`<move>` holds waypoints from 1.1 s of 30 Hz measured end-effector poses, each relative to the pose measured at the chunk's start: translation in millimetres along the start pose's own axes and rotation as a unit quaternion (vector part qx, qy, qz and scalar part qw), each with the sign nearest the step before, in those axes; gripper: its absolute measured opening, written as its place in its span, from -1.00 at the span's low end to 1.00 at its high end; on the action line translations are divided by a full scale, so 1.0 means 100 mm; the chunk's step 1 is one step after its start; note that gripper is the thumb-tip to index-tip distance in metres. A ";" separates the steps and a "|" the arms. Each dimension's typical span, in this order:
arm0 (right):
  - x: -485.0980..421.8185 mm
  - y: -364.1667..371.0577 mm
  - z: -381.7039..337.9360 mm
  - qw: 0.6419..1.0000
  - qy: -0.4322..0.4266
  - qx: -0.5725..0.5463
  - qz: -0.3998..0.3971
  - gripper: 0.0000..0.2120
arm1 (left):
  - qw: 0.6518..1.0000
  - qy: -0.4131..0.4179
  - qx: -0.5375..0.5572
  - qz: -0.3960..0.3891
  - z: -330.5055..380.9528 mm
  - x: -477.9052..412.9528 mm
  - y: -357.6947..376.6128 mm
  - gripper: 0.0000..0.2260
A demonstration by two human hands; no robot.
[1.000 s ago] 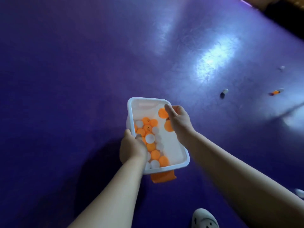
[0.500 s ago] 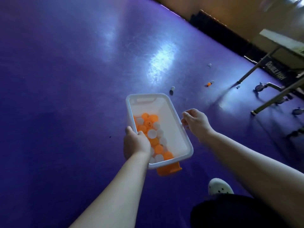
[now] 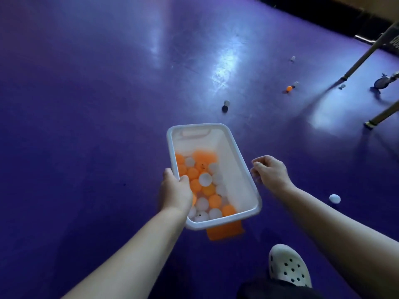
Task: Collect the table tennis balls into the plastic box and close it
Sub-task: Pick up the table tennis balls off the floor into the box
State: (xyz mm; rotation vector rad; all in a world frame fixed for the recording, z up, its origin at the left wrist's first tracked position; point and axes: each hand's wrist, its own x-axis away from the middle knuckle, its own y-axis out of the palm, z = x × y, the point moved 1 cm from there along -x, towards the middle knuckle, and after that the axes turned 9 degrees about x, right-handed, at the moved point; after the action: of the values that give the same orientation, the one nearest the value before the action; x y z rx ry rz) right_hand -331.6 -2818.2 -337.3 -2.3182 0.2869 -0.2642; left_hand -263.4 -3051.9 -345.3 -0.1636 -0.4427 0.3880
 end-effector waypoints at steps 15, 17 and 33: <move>-1.27 -1.27 2.61 0.978 0.113 0.172 0.005 -0.84 | 0.997 0.061 0.035 -0.042 0.44 -0.05 2.12 -0.96; -1.39 -1.44 2.85 0.967 0.118 0.223 0.029 -0.80 | 0.997 0.050 0.039 -0.040 0.46 -0.07 2.36 -0.96; -1.86 -1.67 3.67 0.923 0.170 0.323 -0.117 -0.71 | 0.999 0.012 -0.006 -0.050 0.47 -0.16 3.32 -0.89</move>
State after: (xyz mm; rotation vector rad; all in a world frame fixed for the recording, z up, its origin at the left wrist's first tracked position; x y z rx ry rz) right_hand -387.1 -2403.1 -485.9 -1.6365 0.0690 -0.7642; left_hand -406.4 -2751.8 -388.0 -0.1564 -0.4280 0.2846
